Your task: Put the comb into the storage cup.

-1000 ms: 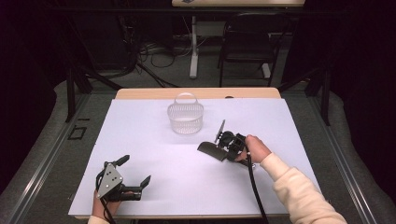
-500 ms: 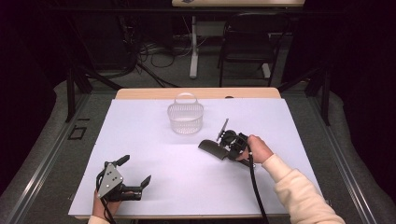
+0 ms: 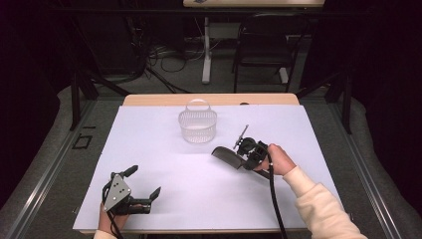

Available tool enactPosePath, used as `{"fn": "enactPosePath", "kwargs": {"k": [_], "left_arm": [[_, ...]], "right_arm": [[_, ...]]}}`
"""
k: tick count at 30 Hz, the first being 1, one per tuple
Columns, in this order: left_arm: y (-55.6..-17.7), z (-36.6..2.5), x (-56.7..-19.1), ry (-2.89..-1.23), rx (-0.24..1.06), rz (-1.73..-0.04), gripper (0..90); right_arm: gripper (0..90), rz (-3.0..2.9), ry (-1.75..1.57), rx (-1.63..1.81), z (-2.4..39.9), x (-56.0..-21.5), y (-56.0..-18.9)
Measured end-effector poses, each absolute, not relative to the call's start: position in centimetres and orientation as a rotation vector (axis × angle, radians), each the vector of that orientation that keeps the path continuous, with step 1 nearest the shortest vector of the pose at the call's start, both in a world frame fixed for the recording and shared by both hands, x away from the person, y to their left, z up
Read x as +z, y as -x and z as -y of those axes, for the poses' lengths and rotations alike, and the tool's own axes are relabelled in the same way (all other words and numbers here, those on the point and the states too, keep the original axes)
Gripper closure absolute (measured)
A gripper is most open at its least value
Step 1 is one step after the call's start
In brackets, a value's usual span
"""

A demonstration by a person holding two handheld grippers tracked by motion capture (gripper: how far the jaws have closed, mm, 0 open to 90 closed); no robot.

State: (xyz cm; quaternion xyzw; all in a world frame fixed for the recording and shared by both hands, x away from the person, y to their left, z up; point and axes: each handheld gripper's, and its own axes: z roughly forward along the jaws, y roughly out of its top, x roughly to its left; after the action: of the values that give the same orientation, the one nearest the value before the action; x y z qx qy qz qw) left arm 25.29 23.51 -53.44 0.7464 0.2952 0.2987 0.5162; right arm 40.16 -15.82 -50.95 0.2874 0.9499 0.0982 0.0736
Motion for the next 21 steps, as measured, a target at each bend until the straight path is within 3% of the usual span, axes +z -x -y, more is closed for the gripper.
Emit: {"fn": "enactPosePath", "kwargs": {"k": [21], "left_arm": [[-25.3, -23.6, -53.4, -1.789, 0.716, -0.712, 0.1]], "right_arm": [[72.5, -2.828, -0.882, 0.38, 16.8, -49.7, -40.0]]}}
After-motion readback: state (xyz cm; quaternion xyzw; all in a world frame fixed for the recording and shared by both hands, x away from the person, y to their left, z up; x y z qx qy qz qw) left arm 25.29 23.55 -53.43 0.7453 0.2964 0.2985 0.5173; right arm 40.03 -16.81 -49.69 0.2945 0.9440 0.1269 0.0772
